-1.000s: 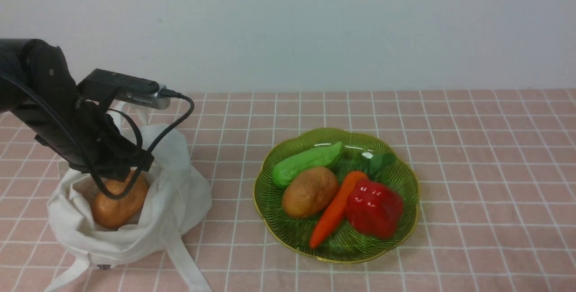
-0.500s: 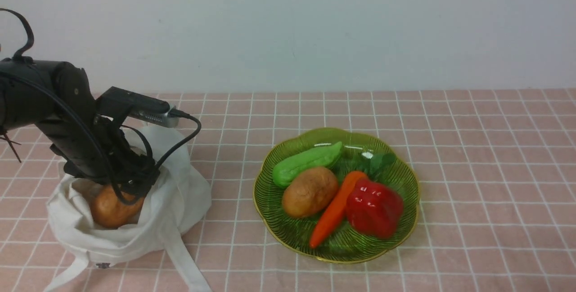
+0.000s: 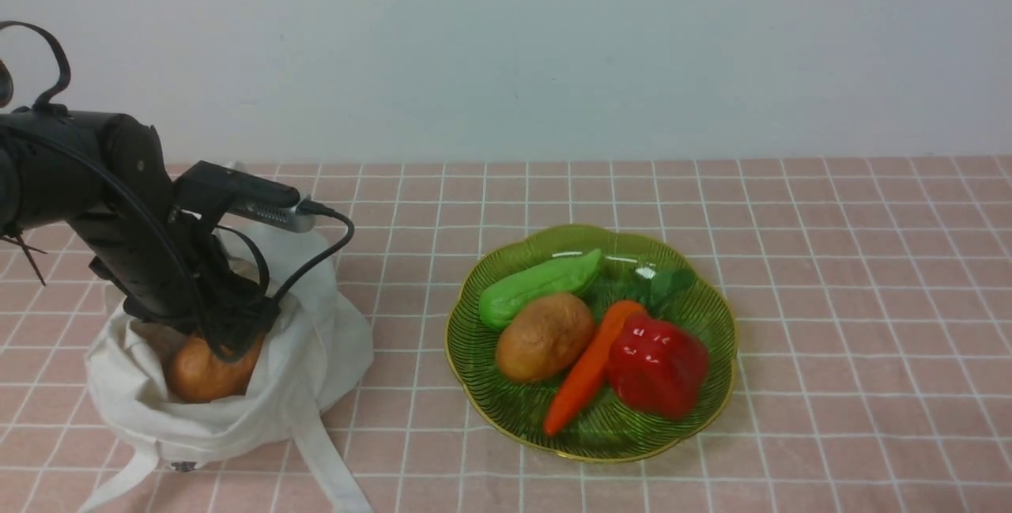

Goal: Take vegetables from bag on pink coffee tablecloth place on plate.
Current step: 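Reach into the cloth bag and grasp the potato inside with the left gripper, then take the potato out of the bag and place it on the plate with the left gripper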

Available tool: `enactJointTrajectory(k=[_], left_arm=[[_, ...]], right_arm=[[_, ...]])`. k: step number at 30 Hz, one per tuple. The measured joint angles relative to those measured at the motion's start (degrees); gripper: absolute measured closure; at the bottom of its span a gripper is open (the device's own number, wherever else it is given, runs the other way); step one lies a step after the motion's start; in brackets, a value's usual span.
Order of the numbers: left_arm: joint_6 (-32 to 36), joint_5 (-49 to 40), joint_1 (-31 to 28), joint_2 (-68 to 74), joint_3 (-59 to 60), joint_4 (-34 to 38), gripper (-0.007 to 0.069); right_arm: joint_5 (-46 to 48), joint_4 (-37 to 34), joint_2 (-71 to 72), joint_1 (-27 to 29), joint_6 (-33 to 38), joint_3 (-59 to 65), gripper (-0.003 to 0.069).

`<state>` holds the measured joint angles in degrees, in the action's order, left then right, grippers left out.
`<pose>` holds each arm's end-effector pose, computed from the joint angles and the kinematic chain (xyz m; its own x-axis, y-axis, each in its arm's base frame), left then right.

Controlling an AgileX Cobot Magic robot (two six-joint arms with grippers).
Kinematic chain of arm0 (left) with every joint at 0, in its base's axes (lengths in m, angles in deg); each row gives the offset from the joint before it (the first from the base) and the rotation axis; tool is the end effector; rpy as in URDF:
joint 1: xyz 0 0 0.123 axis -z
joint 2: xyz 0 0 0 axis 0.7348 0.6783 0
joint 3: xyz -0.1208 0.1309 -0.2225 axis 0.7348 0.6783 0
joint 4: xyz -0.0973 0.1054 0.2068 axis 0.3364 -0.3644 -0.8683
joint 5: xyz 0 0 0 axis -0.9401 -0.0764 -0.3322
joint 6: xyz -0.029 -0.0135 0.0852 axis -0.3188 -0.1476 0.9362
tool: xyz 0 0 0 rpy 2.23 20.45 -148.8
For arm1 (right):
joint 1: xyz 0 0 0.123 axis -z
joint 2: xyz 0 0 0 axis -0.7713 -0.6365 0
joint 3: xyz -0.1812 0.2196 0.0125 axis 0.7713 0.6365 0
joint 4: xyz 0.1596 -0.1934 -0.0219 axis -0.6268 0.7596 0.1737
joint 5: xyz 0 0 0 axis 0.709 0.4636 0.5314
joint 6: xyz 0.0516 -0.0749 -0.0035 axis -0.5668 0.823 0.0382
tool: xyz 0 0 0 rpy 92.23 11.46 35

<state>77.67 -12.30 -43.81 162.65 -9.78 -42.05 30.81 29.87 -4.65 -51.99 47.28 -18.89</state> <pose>0.3479 -0.0211 0.1818 -0.9292 0.2756 -0.2462 0.2705 0.9611 0.0552 0.0525 0.0030 0.1719 -0.2985 0.0220 -0.9541 -0.0348 0.9988 0.0339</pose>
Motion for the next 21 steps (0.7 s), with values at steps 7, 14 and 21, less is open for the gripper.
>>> enactJointTrajectory(k=[7, 14, 21], left_arm=[[0.00, -3.03, 0.00, -2.64, 0.00, 0.00, 0.0272], [0.00, -7.83, 0.00, -13.09, 0.07, 0.00, 0.0272], [0.00, -10.80, 0.00, -23.85, 0.11, 1.72, 0.0272]], right_arm=[[0.00, 0.00, 0.00, 0.00, 0.05, 0.00, 0.0673], [0.00, 0.00, 0.00, 0.00, 0.05, 0.00, 0.0673], [0.00, 0.00, 0.00, 0.00, 0.05, 0.00, 0.0673]])
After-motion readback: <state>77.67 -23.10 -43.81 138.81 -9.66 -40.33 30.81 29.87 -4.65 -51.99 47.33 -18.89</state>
